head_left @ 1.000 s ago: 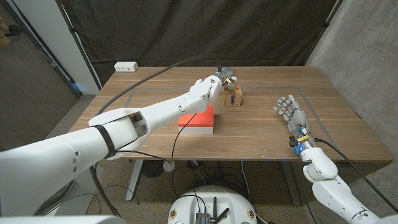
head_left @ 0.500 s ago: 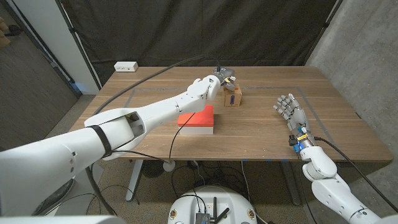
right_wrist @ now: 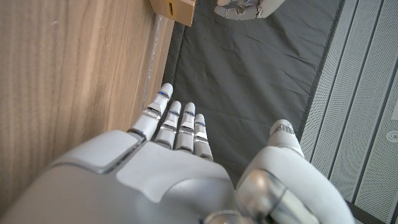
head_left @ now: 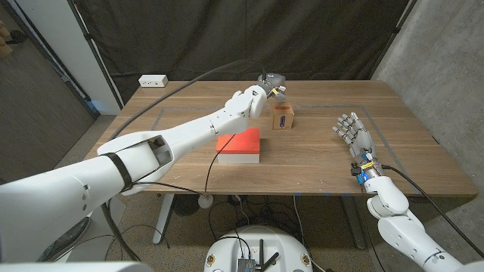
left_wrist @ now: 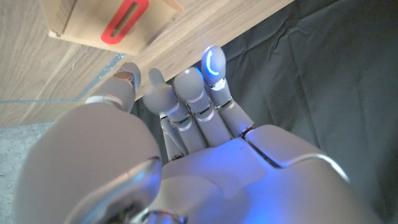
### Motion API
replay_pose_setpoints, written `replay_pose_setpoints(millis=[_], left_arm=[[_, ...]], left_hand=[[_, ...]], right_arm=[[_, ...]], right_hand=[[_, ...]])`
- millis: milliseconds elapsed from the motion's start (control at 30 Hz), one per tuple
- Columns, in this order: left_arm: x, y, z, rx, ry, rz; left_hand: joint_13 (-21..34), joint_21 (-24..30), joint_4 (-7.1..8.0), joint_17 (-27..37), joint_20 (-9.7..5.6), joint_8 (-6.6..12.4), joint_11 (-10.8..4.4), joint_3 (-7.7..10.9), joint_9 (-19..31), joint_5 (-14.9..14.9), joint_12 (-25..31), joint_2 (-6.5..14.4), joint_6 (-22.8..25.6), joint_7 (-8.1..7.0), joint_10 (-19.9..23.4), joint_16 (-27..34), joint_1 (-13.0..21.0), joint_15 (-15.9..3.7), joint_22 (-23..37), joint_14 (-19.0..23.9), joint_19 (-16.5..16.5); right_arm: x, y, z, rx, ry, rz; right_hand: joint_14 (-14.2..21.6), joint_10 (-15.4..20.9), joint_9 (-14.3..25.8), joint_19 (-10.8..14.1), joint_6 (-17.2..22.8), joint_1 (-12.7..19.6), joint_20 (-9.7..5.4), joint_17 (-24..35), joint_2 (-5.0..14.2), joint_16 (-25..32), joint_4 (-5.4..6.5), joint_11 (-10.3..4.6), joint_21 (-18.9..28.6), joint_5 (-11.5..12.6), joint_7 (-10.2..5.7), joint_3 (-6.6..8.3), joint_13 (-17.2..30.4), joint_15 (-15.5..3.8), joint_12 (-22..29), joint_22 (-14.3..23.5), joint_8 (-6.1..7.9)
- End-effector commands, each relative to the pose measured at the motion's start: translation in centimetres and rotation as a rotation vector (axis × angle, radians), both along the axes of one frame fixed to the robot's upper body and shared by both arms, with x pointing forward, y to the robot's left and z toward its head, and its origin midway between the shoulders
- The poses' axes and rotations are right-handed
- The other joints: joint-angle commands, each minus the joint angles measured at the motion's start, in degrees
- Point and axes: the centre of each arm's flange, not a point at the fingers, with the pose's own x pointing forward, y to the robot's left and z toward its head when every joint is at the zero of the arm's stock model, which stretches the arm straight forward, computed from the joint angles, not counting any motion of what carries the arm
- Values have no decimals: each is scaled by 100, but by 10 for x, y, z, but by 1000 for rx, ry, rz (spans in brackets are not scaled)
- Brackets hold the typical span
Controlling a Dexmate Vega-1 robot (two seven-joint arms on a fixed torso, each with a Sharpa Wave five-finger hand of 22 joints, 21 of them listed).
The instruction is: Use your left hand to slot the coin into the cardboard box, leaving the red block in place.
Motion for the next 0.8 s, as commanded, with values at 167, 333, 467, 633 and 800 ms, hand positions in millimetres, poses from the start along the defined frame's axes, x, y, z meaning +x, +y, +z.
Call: replay_pose_setpoints(millis=[167,333,467,633,800], left_arm=[[-35,36,5,52,13,82],[-50,41,2,143,-22,186],[-62,43,-4,210,-93,285],[-72,52,-14,198,-134,318],[-80,72,-25,120,-137,302]], left_hand=[[-569,-633,164,-823,-370,29,147,-47,-43,21,-1013,299,-344,36,-627,-625,-604,-34,-678,-738,-589],[-779,-1202,413,-1666,-36,39,211,46,-172,-61,-1936,518,-704,88,-1544,-1820,-1641,-1,-1388,-1710,-1311],[-1003,-1604,273,-1825,211,31,261,273,-337,-87,-2828,523,-1113,59,-2507,-2922,-2147,61,-1748,-2733,-2109],[-1114,-2180,67,-1814,615,10,432,496,-500,-98,-3802,441,-1629,3,-3732,-4109,-2504,304,-1833,-3948,-3175],[-1117,-2691,-42,-1820,776,-101,616,620,-680,-99,-4507,318,-2329,77,-4690,-4866,-2605,503,-1861,-4771,-3827]], right_arm=[[-3,0,5,-15,-6,-4],[-3,1,7,-18,-9,2],[-4,2,8,-20,-10,5],[-7,5,10,-26,-21,7],[-8,7,11,-31,-26,12]], right_hand=[[42,46,34,54,45,31,-5,14,37,40,-30,8,-8,31,19,-4,3,10,-7,14,5],[55,50,34,51,39,30,-3,14,37,45,-30,8,-10,31,17,-5,3,14,-6,14,1],[48,54,34,51,41,30,-5,14,37,42,-30,-1,-11,31,9,-5,3,17,-5,14,2],[47,57,34,51,34,30,-6,13,37,42,-30,6,-12,31,14,-5,3,11,-4,14,-1],[50,54,34,52,35,30,-7,13,36,43,-30,-2,-12,31,18,-6,3,6,-6,14,-1]])
